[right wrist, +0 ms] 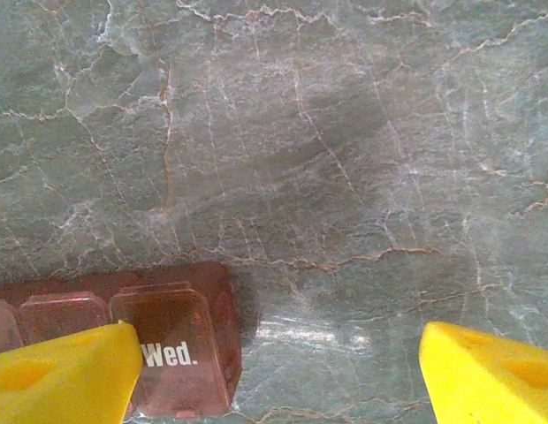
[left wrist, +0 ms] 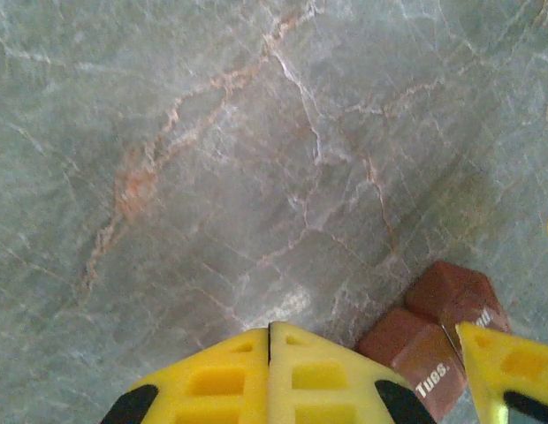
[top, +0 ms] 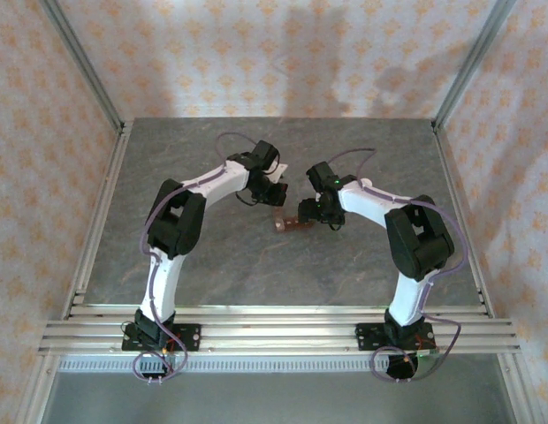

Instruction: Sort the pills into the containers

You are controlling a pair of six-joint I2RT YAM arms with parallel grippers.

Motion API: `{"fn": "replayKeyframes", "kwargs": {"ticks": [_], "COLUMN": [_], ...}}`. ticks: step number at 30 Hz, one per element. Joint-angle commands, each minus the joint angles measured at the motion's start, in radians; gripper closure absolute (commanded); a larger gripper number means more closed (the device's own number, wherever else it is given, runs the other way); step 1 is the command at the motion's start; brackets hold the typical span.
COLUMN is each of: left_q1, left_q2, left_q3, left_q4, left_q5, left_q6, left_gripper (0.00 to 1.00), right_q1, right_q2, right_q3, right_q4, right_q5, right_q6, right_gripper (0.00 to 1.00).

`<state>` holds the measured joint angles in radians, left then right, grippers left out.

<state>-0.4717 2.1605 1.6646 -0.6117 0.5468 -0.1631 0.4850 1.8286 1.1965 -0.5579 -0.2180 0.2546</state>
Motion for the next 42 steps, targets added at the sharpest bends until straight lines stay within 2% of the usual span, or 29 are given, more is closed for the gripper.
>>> {"fn": "replayKeyframes", "kwargs": {"ticks": [1, 11, 27, 42], "left_q1": [-0.011, -0.016, -0.049, -0.102], "left_q2": [-0.071, -0.159, -0.214, -0.245], "left_q3": [-0.044, -0.159, -0.221, -0.338], "left_q4": [0.004, 0.046, 0.044, 0.120], "left_q5": [0.024, 0.013, 0.027, 0.029], "left_q6": [0.012, -0.006, -0.030, -0.088], "left_gripper": [1.00, 1.00, 1.00, 1.00], "right_q1": [-0.008, -0.008, -0.010, -0.010], "right_q2": [0.039, 0.044, 0.049, 0.055], "right_q3": [-0.035, -0.037, -0.041, -0.048], "right_q4": [-0.013, -0.008, -0.003, 0.003], "right_q5": [0.032, 0.032, 0.030, 0.025], "right_q6": [0.015, 0.018, 0.019, 0.025], "right_gripper": [0.17, 0.17, 0.17, 0.17]}}
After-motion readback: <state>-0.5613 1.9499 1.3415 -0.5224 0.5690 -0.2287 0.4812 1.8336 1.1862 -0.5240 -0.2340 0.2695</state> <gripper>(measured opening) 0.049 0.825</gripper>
